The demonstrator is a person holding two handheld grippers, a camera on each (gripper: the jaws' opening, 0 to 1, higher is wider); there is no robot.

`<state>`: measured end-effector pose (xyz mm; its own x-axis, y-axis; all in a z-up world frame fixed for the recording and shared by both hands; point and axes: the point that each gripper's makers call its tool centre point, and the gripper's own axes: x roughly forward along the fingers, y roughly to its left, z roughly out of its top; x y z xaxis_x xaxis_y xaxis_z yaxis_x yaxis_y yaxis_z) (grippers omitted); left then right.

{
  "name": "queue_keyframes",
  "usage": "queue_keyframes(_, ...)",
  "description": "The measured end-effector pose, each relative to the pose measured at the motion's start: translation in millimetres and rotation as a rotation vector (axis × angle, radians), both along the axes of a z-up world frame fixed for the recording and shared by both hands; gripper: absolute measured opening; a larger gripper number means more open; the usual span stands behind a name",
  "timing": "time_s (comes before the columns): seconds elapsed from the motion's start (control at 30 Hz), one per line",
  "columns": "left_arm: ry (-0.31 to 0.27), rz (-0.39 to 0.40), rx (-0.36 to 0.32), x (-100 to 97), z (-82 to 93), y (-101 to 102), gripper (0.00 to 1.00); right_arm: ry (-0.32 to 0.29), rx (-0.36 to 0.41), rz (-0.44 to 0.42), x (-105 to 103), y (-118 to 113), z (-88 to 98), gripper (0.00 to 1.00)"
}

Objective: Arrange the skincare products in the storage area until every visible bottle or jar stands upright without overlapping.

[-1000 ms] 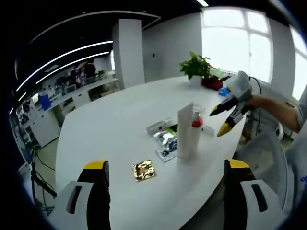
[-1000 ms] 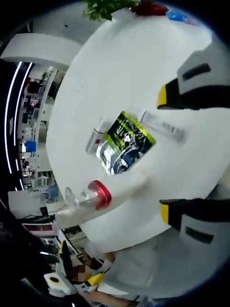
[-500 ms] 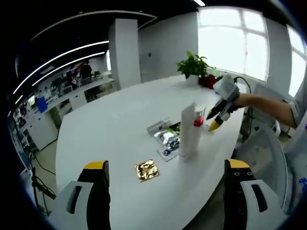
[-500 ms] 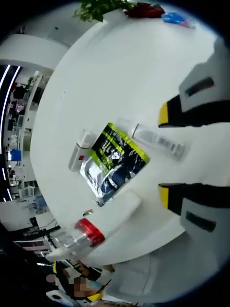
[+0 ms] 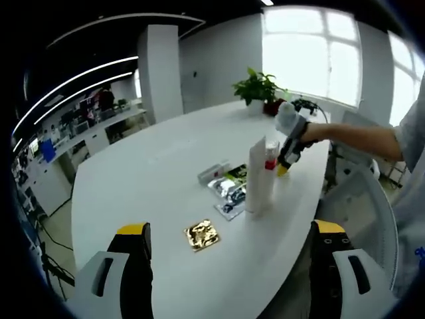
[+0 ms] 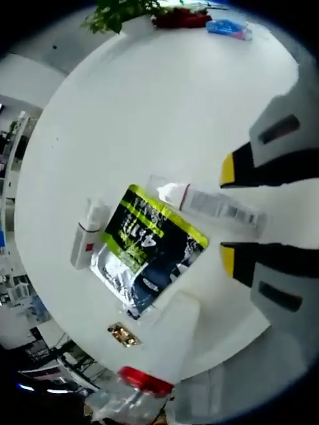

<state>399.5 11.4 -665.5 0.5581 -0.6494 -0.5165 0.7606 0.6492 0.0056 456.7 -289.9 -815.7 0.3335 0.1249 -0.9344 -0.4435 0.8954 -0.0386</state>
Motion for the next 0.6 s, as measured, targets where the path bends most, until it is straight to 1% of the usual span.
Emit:
queue_keyframes(0.07,0.0,-0.009,0.006,1.1,-0.4,1.1,0.97,0.039,-0.012,-0.006,-2.4,0.0,-4.1,0.3)
queue_keyframes(0.17,0.003,-0.027,0.012,1.6,-1.7,2.1,0.97,0.066,-0.065,0.002,-4.7,-3.0,-8.3,0.27)
queue_keyframes(0.23,0.003,-0.03,0.009,2.6,-2.5,3.7,0.97,0.062,-0.082,-0.002,-3.6,-3.1,-9.1,0.24)
queue_keyframes(0.3,0.003,-0.029,0.004,3.7,-3.1,4.0,0.97,0.072,-0.055,-0.015,-4.6,0.4,-11.8,0.25)
queue_keyframes(0.4,0.007,-0.029,-0.002,5.3,-4.1,2.1,0.97,0.078,-0.055,-0.017,-2.0,-1.5,-11.1,0.23)
queue_keyframes(0.47,0.011,-0.029,-0.001,7.3,-5.9,-1.2,0.97,0.089,-0.042,-0.016,-1.3,-1.8,-11.8,0.23)
queue_keyframes(0.53,0.011,-0.025,0.0,7.3,-5.9,-4.3,0.97,0.104,-0.013,-0.034,-1.3,-2.2,-12.9,0.22)
queue_keyframes(0.6,0.007,-0.024,-0.005,7.4,-5.7,-8.0,0.97,0.108,-0.006,-0.044,0.6,-5.5,-12.9,0.21)
